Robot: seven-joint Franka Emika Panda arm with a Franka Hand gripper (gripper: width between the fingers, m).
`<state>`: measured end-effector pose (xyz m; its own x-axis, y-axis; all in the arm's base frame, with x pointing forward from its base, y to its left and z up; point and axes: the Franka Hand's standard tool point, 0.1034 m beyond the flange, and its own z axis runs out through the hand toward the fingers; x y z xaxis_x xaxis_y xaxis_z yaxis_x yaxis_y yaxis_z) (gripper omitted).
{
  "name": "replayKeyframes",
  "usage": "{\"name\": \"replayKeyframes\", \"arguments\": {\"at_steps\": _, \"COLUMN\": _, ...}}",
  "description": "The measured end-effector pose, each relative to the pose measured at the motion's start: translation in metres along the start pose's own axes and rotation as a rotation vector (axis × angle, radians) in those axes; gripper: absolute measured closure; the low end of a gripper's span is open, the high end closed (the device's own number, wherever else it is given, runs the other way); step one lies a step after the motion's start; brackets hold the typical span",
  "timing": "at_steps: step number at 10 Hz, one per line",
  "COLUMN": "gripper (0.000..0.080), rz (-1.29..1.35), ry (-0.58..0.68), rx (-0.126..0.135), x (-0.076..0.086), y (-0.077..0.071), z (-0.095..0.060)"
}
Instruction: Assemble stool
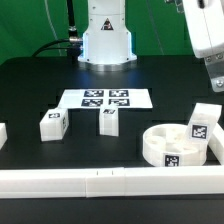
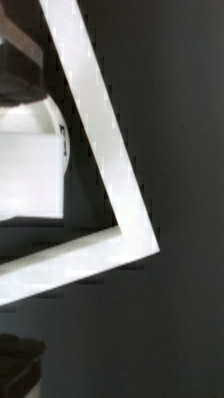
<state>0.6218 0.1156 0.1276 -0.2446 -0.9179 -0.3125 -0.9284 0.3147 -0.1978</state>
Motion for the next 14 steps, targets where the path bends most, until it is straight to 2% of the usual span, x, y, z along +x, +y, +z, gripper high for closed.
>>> {"name": "replayKeyframes", "arguments": {"at_steps": 1, "gripper": 0.0150, "rz": -0.043, "ry": 0.003, "rx": 0.002, "x": 0.003, "y": 0.003, "z": -0.003}}
{"name": "replayKeyframes", "arguments": {"at_steps": 3, "gripper": 0.0150, "rz": -0.169, "ry": 0.028, "rx": -0.010, "x": 0.034, "y": 0.013, "z": -0.014}}
{"name": "replayKeyframes", "arguments": {"at_steps": 4, "gripper": 0.0150, "rz": -0.239, "ry": 0.036, "rx": -0.017, "x": 0.046, "y": 0.011, "z": -0.019}}
{"name": "replayKeyframes", "arguments": {"at_steps": 5, "gripper": 0.0150, "rz": -0.327, "ry": 0.050, "rx": -0.041, "x": 0.059, "y": 0.008, "z": -0.022}}
{"name": "replayKeyframes", "arguments": {"at_steps": 6, "gripper": 0.0150, "rz": -0.346, "ry": 0.059, "rx": -0.039, "x": 0.068, "y": 0.005, "z": -0.023}}
{"name": "replayKeyframes", "arguments": {"at_steps": 9, "gripper": 0.0150, "rz": -0.368, "ry": 0.053, "rx": -0.039, "x": 0.068, "y": 0.006, "z": -0.022}}
{"name": "replayKeyframes", "arguments": {"at_steps": 10, "gripper": 0.0150, "rz": -0.406, "ry": 0.054, "rx": -0.050, "x": 0.069, "y": 0.006, "z": -0.022}}
{"name": "replayKeyframes", "arguments": {"at_steps": 11, "gripper": 0.0150, "rz": -0.543, "ry": 0.052, "rx": -0.096, "x": 0.073, "y": 0.005, "z": -0.021}}
{"name": "replayKeyframes", "arguments": {"at_steps": 13, "gripper": 0.0150, "rz": -0.742, "ry": 0.047, "rx": -0.109, "x": 0.086, "y": 0.002, "z": -0.021}}
{"name": "replayKeyframes", "arguments": {"at_steps": 14, "gripper": 0.0150, "rz": -0.801, "ry": 0.046, "rx": -0.112, "x": 0.086, "y": 0.002, "z": -0.020}}
